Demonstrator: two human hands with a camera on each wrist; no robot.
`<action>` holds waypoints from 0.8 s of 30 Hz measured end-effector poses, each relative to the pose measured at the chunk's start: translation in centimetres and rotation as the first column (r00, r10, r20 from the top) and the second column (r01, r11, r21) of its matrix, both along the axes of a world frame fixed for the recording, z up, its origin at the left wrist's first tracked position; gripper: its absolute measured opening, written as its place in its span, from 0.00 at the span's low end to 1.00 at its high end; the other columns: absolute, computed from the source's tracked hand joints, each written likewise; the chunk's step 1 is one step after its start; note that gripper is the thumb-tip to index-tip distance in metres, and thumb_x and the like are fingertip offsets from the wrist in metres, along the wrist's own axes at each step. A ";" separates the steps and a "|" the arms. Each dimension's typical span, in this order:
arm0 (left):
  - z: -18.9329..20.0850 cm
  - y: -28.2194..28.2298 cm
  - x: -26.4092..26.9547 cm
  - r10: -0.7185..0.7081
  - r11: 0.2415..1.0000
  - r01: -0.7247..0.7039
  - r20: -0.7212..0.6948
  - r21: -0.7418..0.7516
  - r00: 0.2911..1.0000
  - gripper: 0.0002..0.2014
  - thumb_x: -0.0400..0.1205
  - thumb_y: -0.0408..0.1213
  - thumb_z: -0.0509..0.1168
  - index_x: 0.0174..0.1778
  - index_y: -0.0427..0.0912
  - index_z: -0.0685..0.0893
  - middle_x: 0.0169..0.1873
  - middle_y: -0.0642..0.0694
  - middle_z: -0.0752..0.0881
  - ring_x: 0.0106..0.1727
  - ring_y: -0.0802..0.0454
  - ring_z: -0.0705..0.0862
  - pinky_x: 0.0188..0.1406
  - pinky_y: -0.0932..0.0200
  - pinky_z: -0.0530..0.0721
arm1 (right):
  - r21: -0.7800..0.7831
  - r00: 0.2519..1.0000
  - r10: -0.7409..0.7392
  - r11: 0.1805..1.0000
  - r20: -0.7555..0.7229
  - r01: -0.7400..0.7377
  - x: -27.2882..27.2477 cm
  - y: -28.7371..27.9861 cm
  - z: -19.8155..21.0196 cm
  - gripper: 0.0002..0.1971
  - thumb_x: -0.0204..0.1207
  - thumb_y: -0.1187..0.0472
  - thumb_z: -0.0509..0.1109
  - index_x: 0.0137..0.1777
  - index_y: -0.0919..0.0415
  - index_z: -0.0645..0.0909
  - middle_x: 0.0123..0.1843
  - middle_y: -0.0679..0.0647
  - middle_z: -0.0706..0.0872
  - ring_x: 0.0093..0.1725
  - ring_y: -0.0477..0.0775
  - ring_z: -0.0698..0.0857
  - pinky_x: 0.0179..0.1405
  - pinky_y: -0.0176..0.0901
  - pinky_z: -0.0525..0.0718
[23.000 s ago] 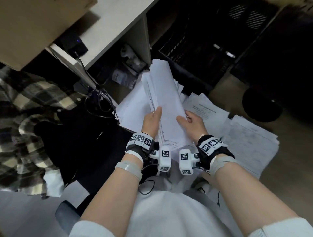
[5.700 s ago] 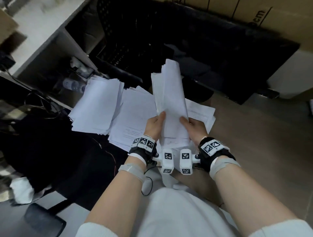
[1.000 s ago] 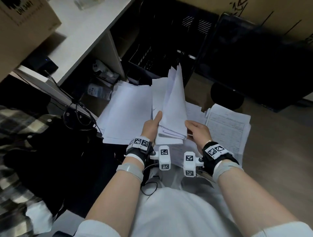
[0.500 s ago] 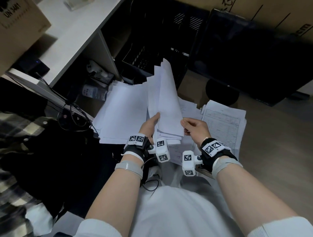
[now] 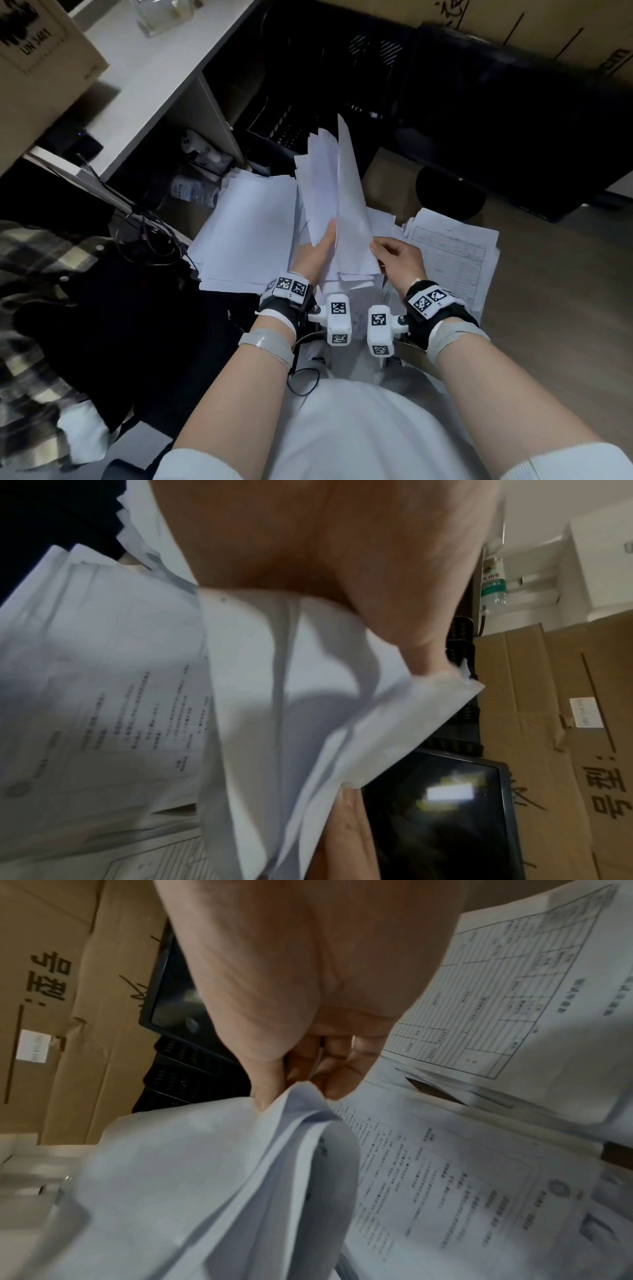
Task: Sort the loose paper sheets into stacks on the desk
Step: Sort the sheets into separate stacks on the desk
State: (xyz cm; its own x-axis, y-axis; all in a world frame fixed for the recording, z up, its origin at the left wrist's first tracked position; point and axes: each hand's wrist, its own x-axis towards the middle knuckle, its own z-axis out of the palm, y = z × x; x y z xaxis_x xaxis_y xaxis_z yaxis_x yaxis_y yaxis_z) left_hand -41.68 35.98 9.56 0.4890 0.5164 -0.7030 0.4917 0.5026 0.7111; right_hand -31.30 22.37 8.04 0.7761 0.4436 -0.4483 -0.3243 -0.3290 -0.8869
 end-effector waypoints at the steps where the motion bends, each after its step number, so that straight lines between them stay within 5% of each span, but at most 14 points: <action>1: 0.4 -0.4 0.3 0.010 1.000 -0.011 0.030 0.018 0.999 0.47 0.58 0.79 0.72 0.66 0.50 0.84 0.57 0.51 0.91 0.58 0.48 0.89 0.67 0.45 0.83 | 0.004 1.000 0.009 1.000 0.003 -0.009 0.3 -0.2 -0.1 0.08 0.80 0.64 0.73 0.44 0.50 0.89 0.40 0.47 0.90 0.39 0.49 0.84 0.45 0.41 0.86; 3: 1.5 -1.4 0.8 0.021 0.999 -0.024 0.064 0.047 0.998 0.42 0.60 0.75 0.75 0.65 0.53 0.84 0.59 0.53 0.90 0.60 0.50 0.88 0.69 0.45 0.82 | 0.003 0.999 0.045 0.999 0.021 -0.045 1.1 -0.6 0.0 0.07 0.80 0.63 0.74 0.46 0.50 0.89 0.39 0.49 0.90 0.38 0.51 0.82 0.43 0.42 0.85; 8: 2.9 -3.8 2.1 0.130 0.990 -0.134 0.100 0.035 0.986 0.36 0.64 0.77 0.70 0.58 0.54 0.84 0.58 0.50 0.90 0.59 0.48 0.89 0.69 0.41 0.82 | 0.058 0.988 0.118 0.991 0.100 -0.124 3.2 -1.6 0.3 0.06 0.79 0.66 0.73 0.50 0.58 0.91 0.45 0.65 0.91 0.42 0.49 0.82 0.40 0.27 0.81; 11: 3.7 -5.5 2.8 0.177 0.979 -0.180 0.046 0.091 0.983 0.26 0.76 0.69 0.66 0.59 0.53 0.82 0.54 0.48 0.89 0.46 0.46 0.87 0.64 0.36 0.83 | 0.080 0.978 0.192 0.977 0.085 -0.199 4.4 -2.3 0.5 0.07 0.80 0.67 0.72 0.55 0.61 0.90 0.44 0.52 0.90 0.46 0.48 0.85 0.43 0.23 0.82; 13: 3.4 -6.4 3.0 0.223 0.973 -0.224 0.042 0.048 0.974 0.35 0.72 0.75 0.64 0.60 0.48 0.84 0.53 0.45 0.90 0.50 0.41 0.89 0.64 0.37 0.84 | 0.083 0.969 0.237 0.967 0.067 -0.242 5.1 -2.8 0.7 0.06 0.81 0.66 0.71 0.52 0.58 0.89 0.44 0.49 0.89 0.45 0.48 0.84 0.43 0.25 0.82; 16: 0.8 -7.1 3.5 0.252 0.968 -0.251 0.034 -0.016 0.967 0.51 0.60 0.87 0.60 0.61 0.44 0.86 0.54 0.42 0.92 0.58 0.41 0.90 0.68 0.38 0.82 | 0.083 0.962 0.271 0.959 0.024 -0.272 6.3 -3.6 0.6 0.08 0.81 0.66 0.71 0.47 0.51 0.88 0.42 0.54 0.86 0.42 0.51 0.81 0.47 0.41 0.82; 19: 1.2 -7.7 3.8 0.284 0.957 -0.282 0.032 -0.064 0.958 0.53 0.59 0.87 0.59 0.62 0.44 0.86 0.55 0.45 0.92 0.58 0.44 0.90 0.65 0.44 0.84 | 0.072 0.952 0.304 0.951 -0.025 -0.302 7.2 -4.1 0.4 0.09 0.81 0.64 0.71 0.46 0.50 0.90 0.43 0.50 0.90 0.43 0.49 0.85 0.51 0.45 0.84; 21: 1.7 -7.8 3.8 0.312 0.947 -0.304 0.065 -0.108 0.948 0.46 0.63 0.80 0.67 0.62 0.42 0.86 0.54 0.43 0.92 0.56 0.43 0.91 0.61 0.45 0.86 | 0.072 0.952 0.293 0.955 -0.091 -0.287 7.4 -4.2 0.4 0.09 0.81 0.63 0.71 0.45 0.50 0.90 0.43 0.50 0.90 0.43 0.49 0.85 0.47 0.43 0.84; 24: 1.3 -7.5 3.4 0.322 0.947 -0.319 0.091 -0.044 0.942 0.28 0.72 0.53 0.75 0.62 0.38 0.87 0.52 0.41 0.92 0.55 0.41 0.91 0.60 0.43 0.87 | 0.049 0.955 0.284 0.958 -0.084 -0.281 7.4 -4.1 0.3 0.08 0.80 0.61 0.72 0.43 0.49 0.91 0.47 0.50 0.91 0.47 0.51 0.86 0.52 0.46 0.84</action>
